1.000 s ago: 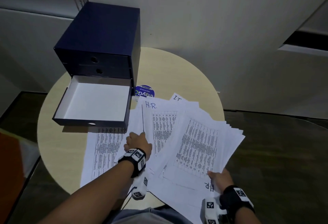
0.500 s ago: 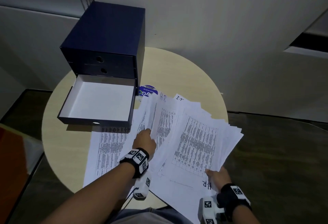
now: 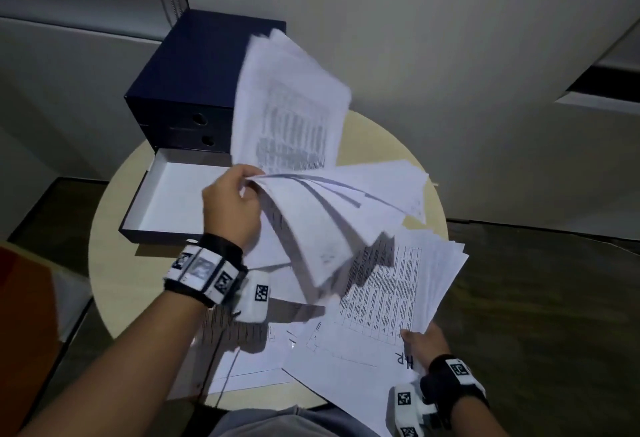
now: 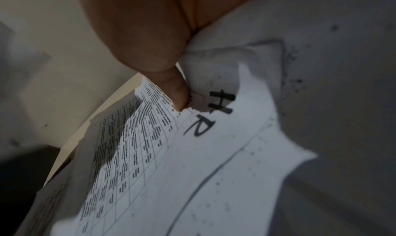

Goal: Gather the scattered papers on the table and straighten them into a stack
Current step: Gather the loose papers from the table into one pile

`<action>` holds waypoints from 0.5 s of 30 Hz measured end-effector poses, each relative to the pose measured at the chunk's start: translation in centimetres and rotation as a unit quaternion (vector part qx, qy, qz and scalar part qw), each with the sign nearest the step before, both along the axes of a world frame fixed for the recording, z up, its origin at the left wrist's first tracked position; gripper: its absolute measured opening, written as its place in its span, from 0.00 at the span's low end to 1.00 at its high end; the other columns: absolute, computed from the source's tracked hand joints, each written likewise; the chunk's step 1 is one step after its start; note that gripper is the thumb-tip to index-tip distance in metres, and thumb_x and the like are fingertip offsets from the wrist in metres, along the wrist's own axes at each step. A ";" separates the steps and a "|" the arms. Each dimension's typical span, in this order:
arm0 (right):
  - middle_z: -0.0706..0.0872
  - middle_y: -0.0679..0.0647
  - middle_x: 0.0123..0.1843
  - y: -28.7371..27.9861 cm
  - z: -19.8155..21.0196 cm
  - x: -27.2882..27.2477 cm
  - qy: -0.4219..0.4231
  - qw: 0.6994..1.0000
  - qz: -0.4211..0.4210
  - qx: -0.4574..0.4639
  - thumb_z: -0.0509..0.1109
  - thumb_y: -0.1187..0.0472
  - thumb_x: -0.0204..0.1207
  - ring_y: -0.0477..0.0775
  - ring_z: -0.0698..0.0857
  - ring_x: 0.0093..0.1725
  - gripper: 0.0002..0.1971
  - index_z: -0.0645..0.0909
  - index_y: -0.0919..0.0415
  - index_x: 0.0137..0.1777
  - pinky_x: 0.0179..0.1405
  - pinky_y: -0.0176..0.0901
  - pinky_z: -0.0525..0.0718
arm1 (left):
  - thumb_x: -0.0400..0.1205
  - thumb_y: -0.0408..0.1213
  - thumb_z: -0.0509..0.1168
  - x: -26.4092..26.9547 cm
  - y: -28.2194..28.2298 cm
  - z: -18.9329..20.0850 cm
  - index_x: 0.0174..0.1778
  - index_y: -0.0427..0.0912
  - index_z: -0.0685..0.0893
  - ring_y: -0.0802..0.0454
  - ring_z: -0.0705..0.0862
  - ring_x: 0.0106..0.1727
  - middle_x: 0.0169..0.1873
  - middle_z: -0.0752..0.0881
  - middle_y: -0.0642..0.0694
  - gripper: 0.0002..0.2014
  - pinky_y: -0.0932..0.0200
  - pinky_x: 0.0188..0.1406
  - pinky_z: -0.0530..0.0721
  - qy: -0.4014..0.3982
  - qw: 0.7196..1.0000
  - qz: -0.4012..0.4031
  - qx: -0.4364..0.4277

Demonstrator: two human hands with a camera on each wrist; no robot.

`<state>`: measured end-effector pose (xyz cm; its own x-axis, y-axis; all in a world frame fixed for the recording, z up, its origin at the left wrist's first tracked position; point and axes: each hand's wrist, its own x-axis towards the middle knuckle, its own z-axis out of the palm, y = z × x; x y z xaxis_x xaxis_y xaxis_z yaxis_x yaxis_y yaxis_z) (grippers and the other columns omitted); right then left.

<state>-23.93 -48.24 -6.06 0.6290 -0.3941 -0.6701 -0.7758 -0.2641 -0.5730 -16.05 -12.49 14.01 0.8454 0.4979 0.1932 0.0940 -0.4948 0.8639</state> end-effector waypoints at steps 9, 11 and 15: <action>0.87 0.63 0.60 -0.4 -1.0 0.8 -0.019 0.993 0.000 0.117 0.84 0.55 0.62 0.65 0.86 0.57 0.35 0.77 0.66 0.67 0.56 0.51 0.88 | 0.79 0.24 0.68 -0.7 0.9 -4.2 0.49 0.40 0.90 0.52 0.86 0.45 0.45 0.90 0.46 0.09 0.59 0.45 0.84 0.093 0.976 -0.104 -0.165; 0.86 0.60 0.41 0.4 1.8 0.8 -0.022 0.982 -0.029 0.187 0.66 0.67 0.82 0.62 0.83 0.42 0.04 0.80 0.64 0.46 0.32 0.35 0.85 | 0.81 0.25 0.65 -1.5 -0.6 -7.2 0.39 0.46 0.89 0.48 0.87 0.46 0.42 0.91 0.44 0.12 0.53 0.49 0.84 0.142 0.965 -0.158 -0.156; 0.94 0.56 0.39 0.8 3.9 0.8 -0.075 0.928 -0.147 0.335 0.51 0.44 0.87 0.58 0.92 0.38 0.26 0.82 0.64 0.61 0.29 0.41 0.89 | 0.83 0.34 0.65 -3.8 -3.8 -12.1 0.38 0.53 0.85 0.47 0.83 0.40 0.45 0.88 0.34 0.11 0.57 0.40 0.78 0.266 0.932 -0.221 -0.109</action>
